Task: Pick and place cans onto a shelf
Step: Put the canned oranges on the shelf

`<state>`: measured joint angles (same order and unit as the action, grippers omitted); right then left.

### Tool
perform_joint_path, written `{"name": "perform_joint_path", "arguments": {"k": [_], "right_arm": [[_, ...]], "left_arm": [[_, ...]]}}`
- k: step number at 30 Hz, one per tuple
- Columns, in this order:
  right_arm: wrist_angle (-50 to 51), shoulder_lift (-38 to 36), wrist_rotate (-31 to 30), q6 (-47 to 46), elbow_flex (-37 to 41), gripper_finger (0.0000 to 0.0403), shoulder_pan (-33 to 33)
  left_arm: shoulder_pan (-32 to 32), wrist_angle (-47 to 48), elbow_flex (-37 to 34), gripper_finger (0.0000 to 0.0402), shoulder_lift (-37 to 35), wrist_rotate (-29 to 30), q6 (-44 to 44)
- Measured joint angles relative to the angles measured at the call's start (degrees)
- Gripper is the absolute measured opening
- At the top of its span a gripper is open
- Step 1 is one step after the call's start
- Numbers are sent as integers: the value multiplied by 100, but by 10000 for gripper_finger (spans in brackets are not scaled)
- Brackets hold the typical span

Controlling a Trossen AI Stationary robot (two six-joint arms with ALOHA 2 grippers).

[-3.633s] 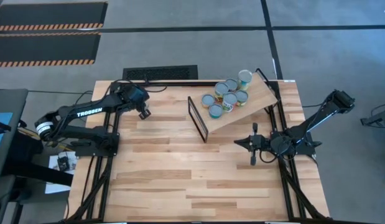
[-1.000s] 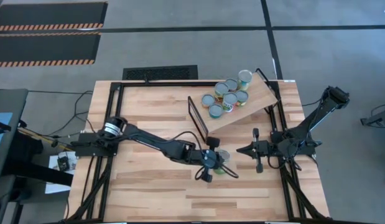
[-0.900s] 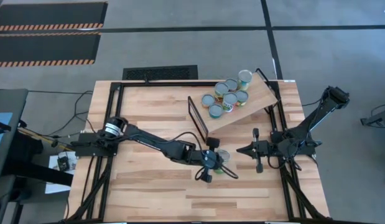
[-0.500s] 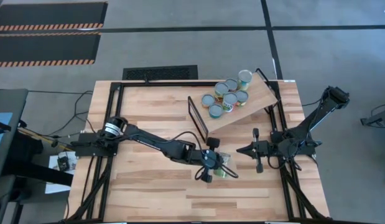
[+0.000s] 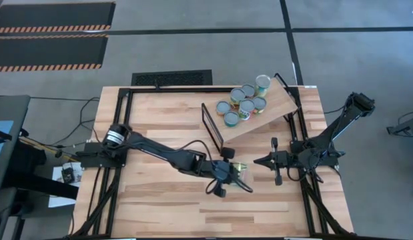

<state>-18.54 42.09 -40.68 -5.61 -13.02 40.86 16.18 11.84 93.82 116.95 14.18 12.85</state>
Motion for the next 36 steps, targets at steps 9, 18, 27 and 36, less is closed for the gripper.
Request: {"name": "perform_joint_path", "arguments": {"k": [9,18,27,36], "right_arm": [[613,1,182,-819,0,14,-20],[1268,293,693,-2133,0,58,-517],[1035,760,2711,-2397,0,121,-2115],[108,1547,4288,-2243,-2,177,-3300]], "left_arm": [[198,-530,-991,5,-769,-929,-439],[370,-3649,-3724,2,-1792,-1022,-1285],[218,-6166,-6025,2,-2341,-592,-1928],[228,-5659,-6280,2,-2311,-981,-2126]]}}
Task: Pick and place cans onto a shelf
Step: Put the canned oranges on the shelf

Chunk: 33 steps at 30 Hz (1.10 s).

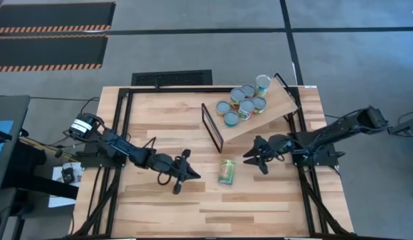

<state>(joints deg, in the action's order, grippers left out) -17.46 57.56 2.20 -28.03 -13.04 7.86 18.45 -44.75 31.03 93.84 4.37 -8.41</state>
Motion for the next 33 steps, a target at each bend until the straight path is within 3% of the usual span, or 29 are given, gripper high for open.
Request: {"name": "perform_joint_path", "arguments": {"k": [6,8,14,18,21,25,33], "right_arm": [[-942,797,11,1,0,181,-98],[-1171,1036,-173,4,0,172,-101],[-1670,1586,-445,-16,0,97,-100],[-1947,1954,-521,-192,-20,36,-50],[-1971,2242,-532,-197,-207,14,62],[-1961,2570,-523,-197,-508,30,181],[-1776,2730,-513,-328,-802,121,99]], "left_arm": [[42,206,81,2,0,-30,199],[44,329,83,2,0,299,198],[-130,920,81,2,0,1430,-227],[-400,889,81,2,380,1369,-586],[-588,567,139,2,910,1183,-773],[-738,38,308,2,1442,1149,-765],[-944,-185,606,2,1696,941,-455]]}}
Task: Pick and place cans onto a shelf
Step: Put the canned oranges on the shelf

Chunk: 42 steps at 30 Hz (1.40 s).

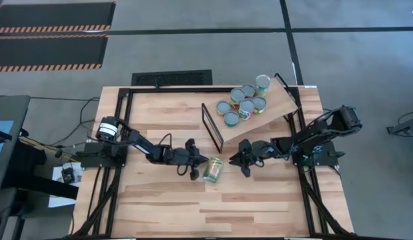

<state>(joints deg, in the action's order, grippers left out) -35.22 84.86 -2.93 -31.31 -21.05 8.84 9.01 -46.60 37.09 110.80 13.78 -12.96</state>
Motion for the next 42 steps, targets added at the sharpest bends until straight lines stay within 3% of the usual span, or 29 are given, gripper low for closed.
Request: {"name": "perform_joint_path", "arguments": {"k": [7,13,23,29,36,42], "right_arm": [[-109,0,640,-144,-3,185,-318],[-206,0,1358,201,-5,194,-529],[-135,0,2773,36,-5,152,-855],[385,-1,2879,-485,-6,112,-857],[501,4,3203,-578,0,94,-808],[513,-24,3319,-578,0,93,-796]], "left_arm": [[-81,-152,117,2,0,-155,195],[-81,-136,256,2,0,-160,403],[-33,-128,233,2,-17,-501,564],[20,-71,214,2,-31,-507,585],[31,-38,214,2,-31,-548,574],[104,-81,233,2,-33,-1268,532]]}}
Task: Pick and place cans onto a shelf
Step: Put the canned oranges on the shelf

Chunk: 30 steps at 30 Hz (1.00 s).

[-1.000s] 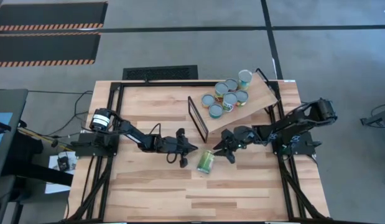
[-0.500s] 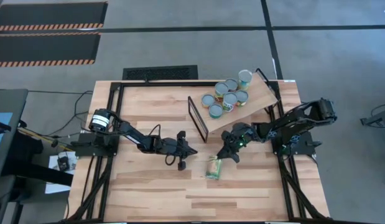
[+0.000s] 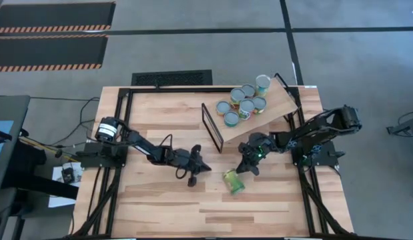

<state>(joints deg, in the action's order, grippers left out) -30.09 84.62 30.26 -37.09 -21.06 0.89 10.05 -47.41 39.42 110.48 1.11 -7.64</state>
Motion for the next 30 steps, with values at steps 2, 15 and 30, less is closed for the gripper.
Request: {"name": "perform_joint_path", "arguments": {"k": [2,15,30], "right_arm": [[32,-149,-8,-45,0,93,8],[3521,-1015,-2399,-1293,-1707,250,1266],[6442,960,-3226,-2952,-4057,394,1582]], "left_arm": [[54,-3,24,2,0,-147,2],[76,91,-340,2,-2,838,-425],[-14,-515,-1065,2,13,1226,-808]]}}
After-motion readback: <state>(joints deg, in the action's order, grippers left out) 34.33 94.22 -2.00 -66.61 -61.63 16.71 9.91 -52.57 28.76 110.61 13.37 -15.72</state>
